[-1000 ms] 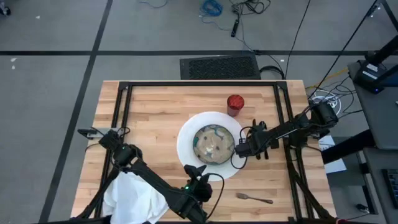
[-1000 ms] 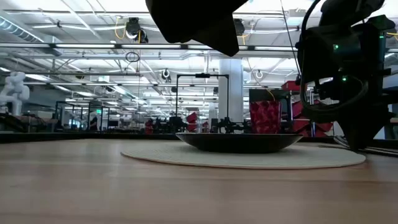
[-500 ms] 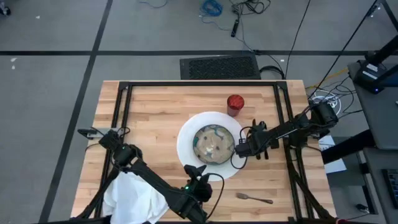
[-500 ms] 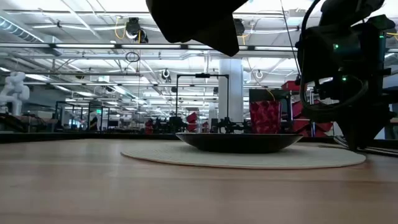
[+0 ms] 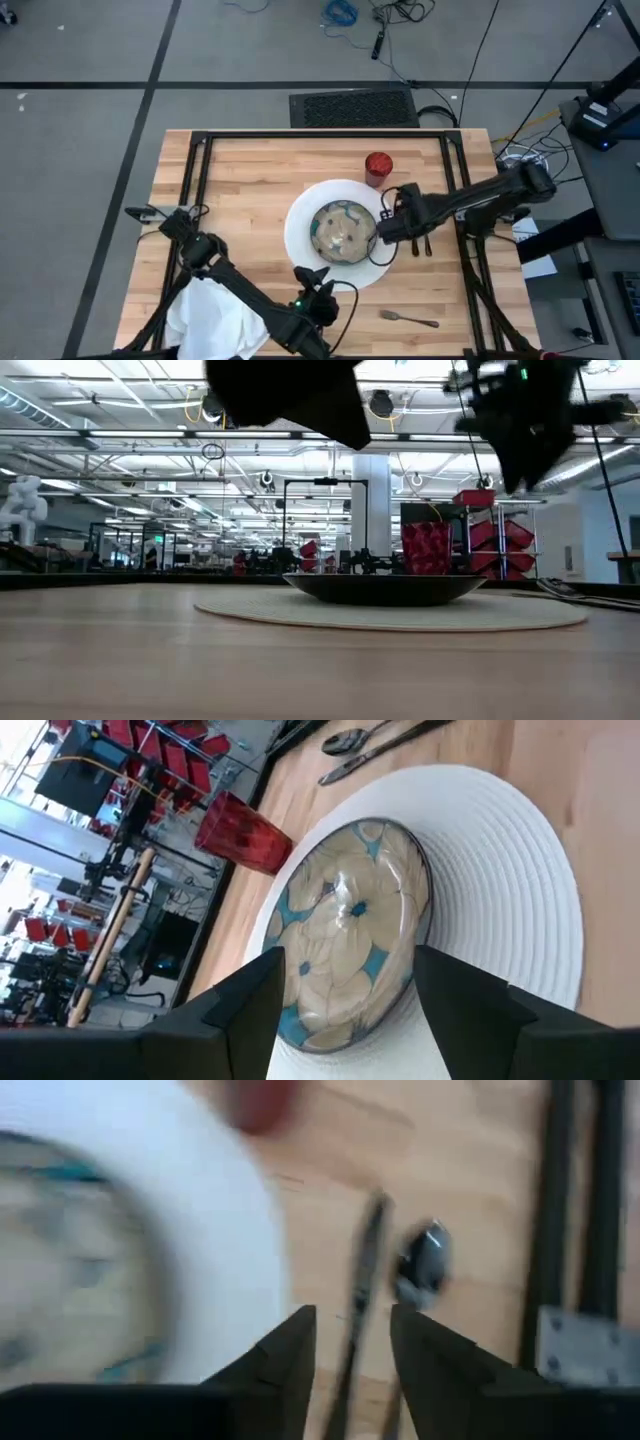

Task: Set table place
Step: Move the red glass to to the top right of the table

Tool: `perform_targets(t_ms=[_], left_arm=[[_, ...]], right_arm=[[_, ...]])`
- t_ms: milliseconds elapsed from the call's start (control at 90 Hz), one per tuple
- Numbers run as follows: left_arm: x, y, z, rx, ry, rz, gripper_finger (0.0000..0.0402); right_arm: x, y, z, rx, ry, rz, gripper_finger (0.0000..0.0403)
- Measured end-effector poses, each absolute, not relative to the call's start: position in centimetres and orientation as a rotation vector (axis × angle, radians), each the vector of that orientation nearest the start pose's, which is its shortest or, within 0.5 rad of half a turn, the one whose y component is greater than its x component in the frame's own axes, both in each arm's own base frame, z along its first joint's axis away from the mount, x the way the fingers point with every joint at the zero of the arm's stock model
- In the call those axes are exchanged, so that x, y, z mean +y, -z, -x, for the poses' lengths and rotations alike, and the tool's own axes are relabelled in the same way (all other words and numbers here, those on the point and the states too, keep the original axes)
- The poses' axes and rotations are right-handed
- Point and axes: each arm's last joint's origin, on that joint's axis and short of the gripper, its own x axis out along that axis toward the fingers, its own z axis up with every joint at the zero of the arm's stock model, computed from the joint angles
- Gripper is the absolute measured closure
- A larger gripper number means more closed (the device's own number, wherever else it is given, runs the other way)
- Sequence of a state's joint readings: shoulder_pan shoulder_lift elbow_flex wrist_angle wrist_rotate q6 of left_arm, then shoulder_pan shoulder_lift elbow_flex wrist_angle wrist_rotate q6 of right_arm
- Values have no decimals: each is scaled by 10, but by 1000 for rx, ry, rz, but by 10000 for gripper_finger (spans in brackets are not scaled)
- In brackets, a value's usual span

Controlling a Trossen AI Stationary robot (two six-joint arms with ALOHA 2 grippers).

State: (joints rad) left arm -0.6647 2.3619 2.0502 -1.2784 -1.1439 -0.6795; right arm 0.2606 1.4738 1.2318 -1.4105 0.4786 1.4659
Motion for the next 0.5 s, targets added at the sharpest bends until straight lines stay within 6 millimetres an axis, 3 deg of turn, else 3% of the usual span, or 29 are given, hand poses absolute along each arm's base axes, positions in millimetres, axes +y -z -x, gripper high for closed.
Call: perform_targets(t_ms=[133, 244, 500], left_arm=[[-256, -192, -369, 786, -695, -630, 194], [-254, -192, -367, 810, -707, -603, 194], [-253, -190, -372, 823, -689, -563, 194]], right_arm=[[63, -304, -241, 974, 996, -458, 258], [65, -312, -245, 914, 939, -372, 255], [19, -309, -264, 1061, 837, -275, 254]])
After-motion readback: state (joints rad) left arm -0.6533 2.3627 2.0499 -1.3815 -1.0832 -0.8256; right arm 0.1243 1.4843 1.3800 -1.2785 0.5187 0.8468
